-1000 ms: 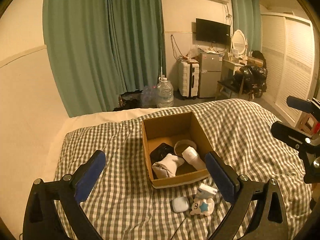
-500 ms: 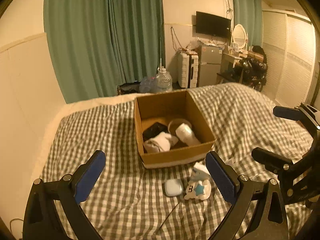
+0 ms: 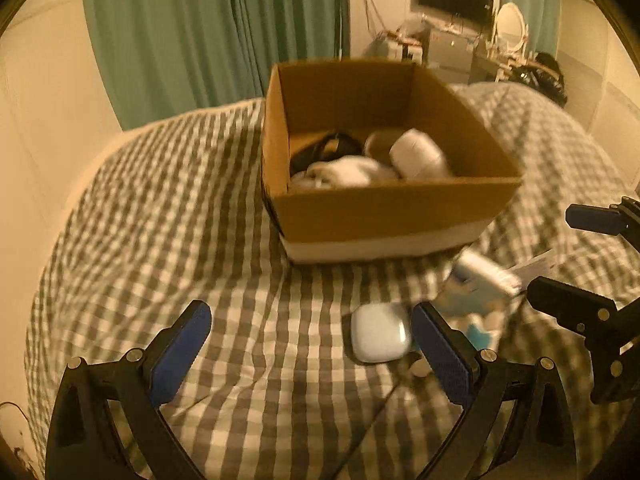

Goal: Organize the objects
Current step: 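Withdraw both tools and grasp the small white box with the right tool, then grasp the white earbud case with the left tool, then drop the earbud case with the left tool while the right tool drops the small box in, then withdraw both tools to the bed and grasp the white tube with the right tool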

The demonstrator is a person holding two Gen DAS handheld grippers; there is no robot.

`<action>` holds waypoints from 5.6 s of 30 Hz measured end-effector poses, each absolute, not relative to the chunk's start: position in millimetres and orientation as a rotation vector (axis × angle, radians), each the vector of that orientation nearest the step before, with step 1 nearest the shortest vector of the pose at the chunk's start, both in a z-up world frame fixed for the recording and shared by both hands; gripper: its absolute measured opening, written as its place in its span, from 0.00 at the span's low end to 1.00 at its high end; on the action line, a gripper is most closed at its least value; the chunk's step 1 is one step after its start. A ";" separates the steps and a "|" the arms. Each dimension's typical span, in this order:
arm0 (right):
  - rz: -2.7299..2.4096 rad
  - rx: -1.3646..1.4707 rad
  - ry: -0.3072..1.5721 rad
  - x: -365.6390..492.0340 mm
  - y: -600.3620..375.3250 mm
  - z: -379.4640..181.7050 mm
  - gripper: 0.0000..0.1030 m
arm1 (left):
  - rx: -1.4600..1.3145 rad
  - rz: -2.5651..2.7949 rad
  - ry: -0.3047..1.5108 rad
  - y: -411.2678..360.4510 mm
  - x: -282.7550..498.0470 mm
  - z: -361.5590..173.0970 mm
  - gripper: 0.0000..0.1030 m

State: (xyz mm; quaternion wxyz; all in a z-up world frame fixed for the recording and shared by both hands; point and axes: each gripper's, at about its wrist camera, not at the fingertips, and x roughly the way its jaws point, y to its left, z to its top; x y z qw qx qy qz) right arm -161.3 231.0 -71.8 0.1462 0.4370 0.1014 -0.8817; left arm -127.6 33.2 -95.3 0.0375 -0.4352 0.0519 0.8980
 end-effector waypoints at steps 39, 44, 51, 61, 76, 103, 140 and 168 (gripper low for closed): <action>-2.512 1.354 0.326 -164.4 227.6 -94.0 0.21 | -1.545 2.437 0.190 65.1 -152.3 -161.7 0.47; -2.554 1.320 0.368 -155.6 227.6 -81.1 0.20 | -1.497 2.459 0.189 62.0 -137.6 -143.8 0.47; -2.590 1.287 0.427 -141.6 222.2 -61.3 0.19 | -1.416 2.479 0.187 57.9 -124.9 -110.9 0.47; -2.637 1.204 0.464 -121.6 203.9 -26.3 0.19 | -1.290 2.531 0.152 43.9 -107.7 -68.2 0.47; -2.680 1.082 0.434 -113.1 189.1 20.9 0.19 | -1.103 2.602 0.115 28.8 -111.9 0.4 0.47; -2.775 0.994 0.168 -308.9 205.7 16.0 0.19 | -1.110 2.592 0.123 53.1 -312.4 -28.3 0.47; -2.793 0.829 0.294 -210.0 246.6 111.1 0.89 | -1.062 2.728 0.151 50.9 -217.1 56.2 0.99; -2.346 1.097 0.752 -177.5 262.2 -60.8 0.89 | -1.365 2.842 0.038 88.8 -152.2 -75.9 0.99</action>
